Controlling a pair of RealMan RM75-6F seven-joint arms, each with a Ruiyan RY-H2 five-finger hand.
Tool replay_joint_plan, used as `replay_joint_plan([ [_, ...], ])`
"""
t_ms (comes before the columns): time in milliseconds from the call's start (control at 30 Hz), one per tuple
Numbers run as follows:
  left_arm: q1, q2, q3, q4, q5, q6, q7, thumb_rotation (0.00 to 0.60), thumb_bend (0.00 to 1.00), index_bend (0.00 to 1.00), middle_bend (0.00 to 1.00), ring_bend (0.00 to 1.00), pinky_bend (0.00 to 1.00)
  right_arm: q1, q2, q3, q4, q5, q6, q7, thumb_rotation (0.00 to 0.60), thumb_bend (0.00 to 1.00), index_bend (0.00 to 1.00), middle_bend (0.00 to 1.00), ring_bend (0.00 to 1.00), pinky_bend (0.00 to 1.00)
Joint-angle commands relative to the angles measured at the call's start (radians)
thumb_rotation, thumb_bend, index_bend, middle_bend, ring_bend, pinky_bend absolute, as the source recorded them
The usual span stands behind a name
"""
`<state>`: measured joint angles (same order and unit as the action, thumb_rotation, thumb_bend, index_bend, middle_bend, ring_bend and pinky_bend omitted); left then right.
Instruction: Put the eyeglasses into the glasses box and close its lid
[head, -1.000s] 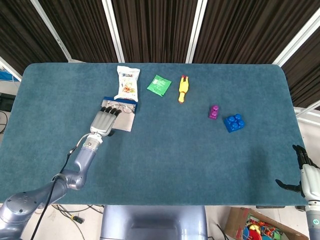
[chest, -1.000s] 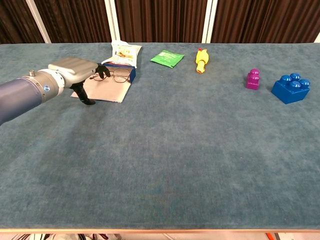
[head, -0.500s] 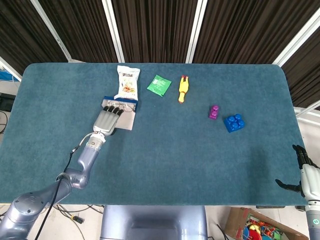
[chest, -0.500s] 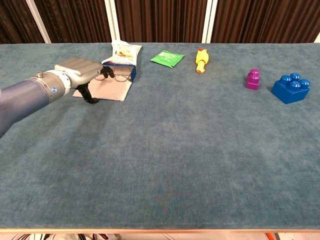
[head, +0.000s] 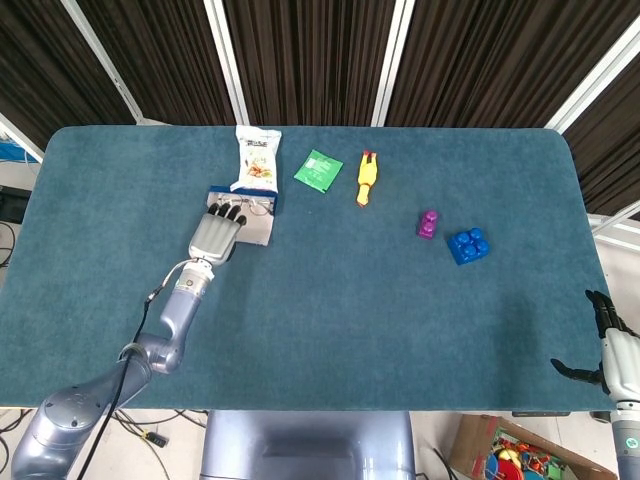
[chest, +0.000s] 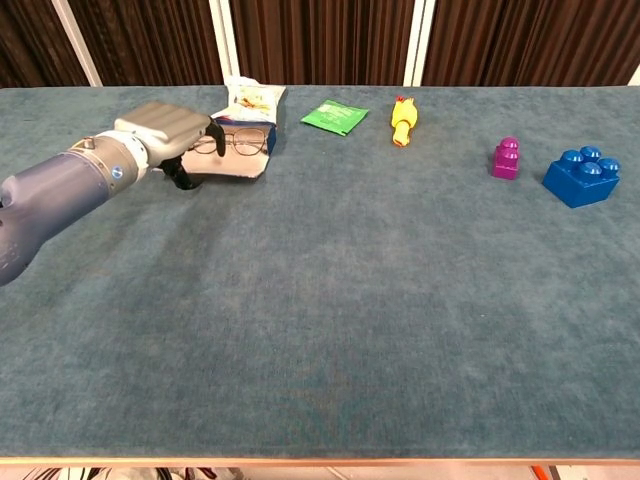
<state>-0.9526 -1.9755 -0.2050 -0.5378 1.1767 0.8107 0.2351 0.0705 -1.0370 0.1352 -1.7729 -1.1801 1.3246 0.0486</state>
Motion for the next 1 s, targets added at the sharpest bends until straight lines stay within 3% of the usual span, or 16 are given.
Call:
replay_joint_plan([
  [33,-0.015,-0.010,-0.014,0.023,0.001,-0.001,-0.008,0.600,0.42,0.33,0.18,0.13,0.18,0.000,0.000,0.001,-0.002,0.000,0.000,0.004,0.600,0.17,0.00,0.08,0.19,0.26],
  [433,-0.090,-0.082,-0.077,0.180,-0.031,-0.070,-0.016,0.600,0.43,0.36,0.18,0.13,0.18,-0.001,0.002,0.002,-0.007,0.010,-0.003,0.004,0.600,0.17,0.00,0.08,0.19,0.26],
  [667,-0.087,-0.115,-0.077,0.238,-0.027,-0.087,-0.034,0.600,0.43,0.46,0.18,0.13,0.18,-0.002,0.002,0.003,-0.008,0.019,-0.001,-0.003,0.600,0.17,0.00,0.08,0.19,0.26],
  [1000,-0.071,-0.119,-0.069,0.270,-0.006,-0.090,-0.060,0.600,0.43,0.53,0.18,0.13,0.17,-0.001,0.001,0.005,-0.012,0.028,0.000,-0.013,0.600,0.17,0.00,0.08,0.19,0.26],
])
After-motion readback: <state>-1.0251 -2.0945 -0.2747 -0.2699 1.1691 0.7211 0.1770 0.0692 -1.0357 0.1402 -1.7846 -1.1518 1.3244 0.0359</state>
